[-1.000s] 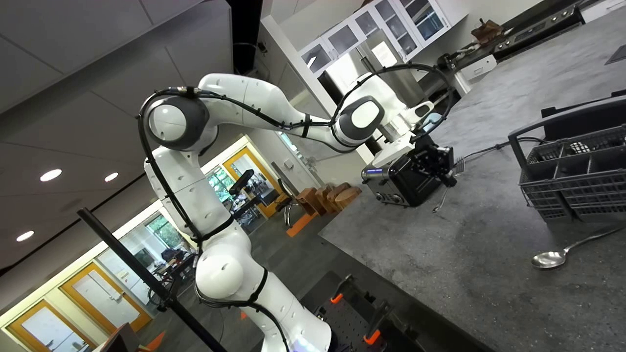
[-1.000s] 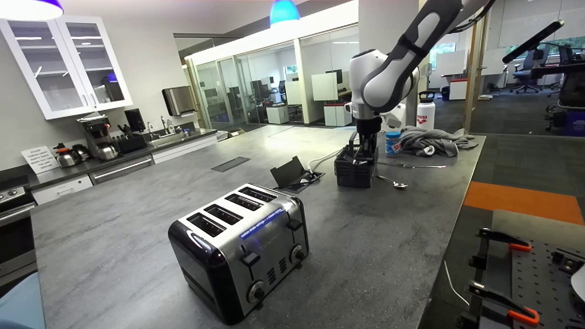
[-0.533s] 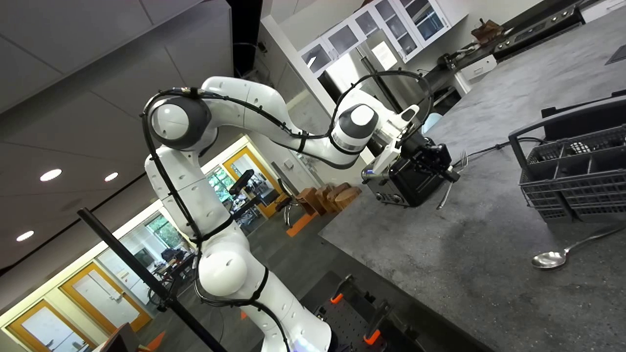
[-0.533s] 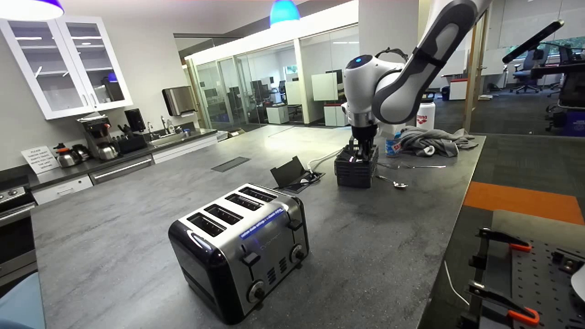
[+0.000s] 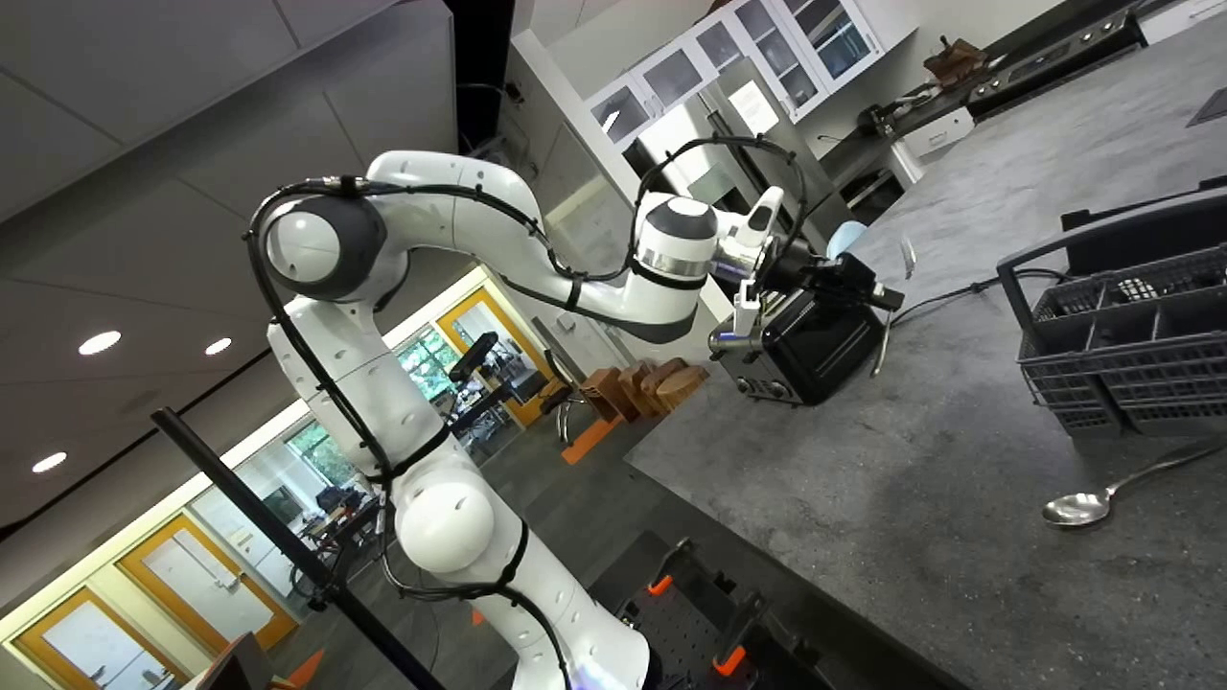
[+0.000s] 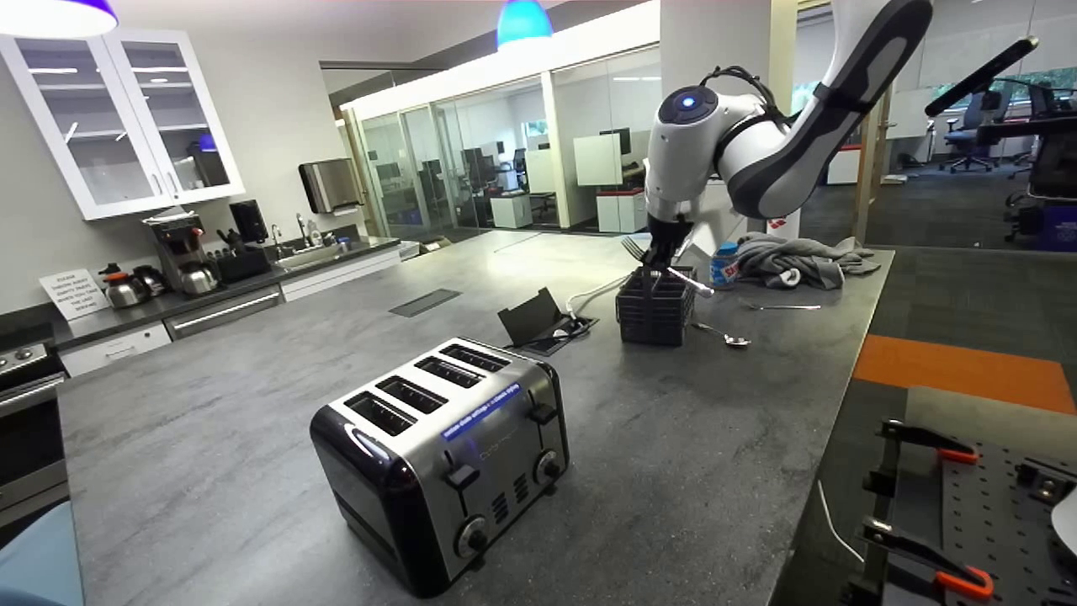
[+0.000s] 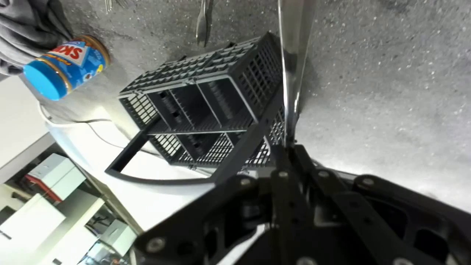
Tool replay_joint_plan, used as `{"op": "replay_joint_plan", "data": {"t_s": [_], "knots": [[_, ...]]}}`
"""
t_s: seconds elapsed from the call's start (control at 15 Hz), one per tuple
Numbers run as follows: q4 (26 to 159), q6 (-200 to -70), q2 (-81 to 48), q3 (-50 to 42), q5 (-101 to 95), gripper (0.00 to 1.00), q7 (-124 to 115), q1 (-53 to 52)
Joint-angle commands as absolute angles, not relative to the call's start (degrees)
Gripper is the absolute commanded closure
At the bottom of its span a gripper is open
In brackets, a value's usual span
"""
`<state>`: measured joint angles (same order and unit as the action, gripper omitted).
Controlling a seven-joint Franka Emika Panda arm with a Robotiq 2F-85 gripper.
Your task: Retrieve the fork from the table and position it in the left lower compartment of the black utensil holder
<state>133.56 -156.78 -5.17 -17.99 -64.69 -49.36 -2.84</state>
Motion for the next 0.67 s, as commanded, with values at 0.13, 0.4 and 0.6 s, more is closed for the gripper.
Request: {"op": "replay_joint_plan", "data": {"t_s": [0.13, 0.4, 0.6], "knots": [[133.77, -149.43, -0.84, -18.72, -78.99, 0.98, -74.35, -6.13], [134.61, -140.06, -1.30, -12.05, -85.31, 0.98, -92.35, -3.62], [136.17, -131.51, -2.85, -7.62, -86.94, 0.98, -105.77, -3.19]]}}
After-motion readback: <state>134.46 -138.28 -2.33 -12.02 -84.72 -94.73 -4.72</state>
